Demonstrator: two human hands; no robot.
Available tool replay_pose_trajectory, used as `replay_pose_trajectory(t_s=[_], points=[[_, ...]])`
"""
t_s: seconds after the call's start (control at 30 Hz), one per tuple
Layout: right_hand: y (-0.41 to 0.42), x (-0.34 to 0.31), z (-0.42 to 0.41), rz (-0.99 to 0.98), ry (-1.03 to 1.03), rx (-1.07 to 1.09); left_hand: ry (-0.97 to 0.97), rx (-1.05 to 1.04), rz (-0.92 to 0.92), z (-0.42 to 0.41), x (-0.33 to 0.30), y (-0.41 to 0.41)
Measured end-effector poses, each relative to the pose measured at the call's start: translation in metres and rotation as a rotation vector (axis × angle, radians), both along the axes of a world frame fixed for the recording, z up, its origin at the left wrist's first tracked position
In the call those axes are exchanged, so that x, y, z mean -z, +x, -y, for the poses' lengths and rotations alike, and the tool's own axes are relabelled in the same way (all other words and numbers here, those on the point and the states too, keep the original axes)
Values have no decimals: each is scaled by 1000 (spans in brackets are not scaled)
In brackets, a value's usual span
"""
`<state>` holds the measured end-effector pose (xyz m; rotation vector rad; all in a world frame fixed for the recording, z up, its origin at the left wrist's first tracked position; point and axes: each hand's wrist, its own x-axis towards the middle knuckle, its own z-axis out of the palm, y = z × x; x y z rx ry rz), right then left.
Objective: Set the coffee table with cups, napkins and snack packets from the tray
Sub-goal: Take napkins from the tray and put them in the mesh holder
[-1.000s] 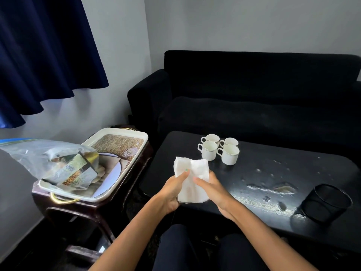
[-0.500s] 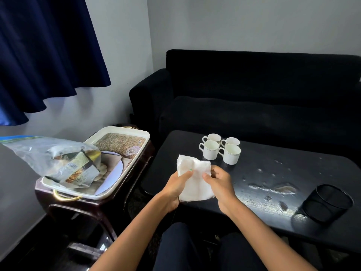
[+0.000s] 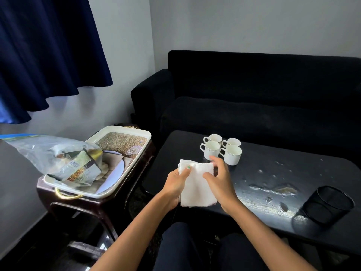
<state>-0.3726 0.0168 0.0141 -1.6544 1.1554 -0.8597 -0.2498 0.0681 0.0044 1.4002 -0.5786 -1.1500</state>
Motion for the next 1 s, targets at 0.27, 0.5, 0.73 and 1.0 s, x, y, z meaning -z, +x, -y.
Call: replay_pose_trajectory(t_s=[0.27, 0.5, 0.73, 1.0], points=[[19, -11, 12, -529, -395, -316, 24, 104, 7, -1, 1, -3], [18, -8, 14, -466, -374, -350, 28, 71, -5, 0, 2, -2], [3, -1, 13, 6, 136, -101, 29, 6, -11, 0, 1, 1], [-5, 17, -11, 129, 346, -148, 56, -25, -162, -2, -6, -1]])
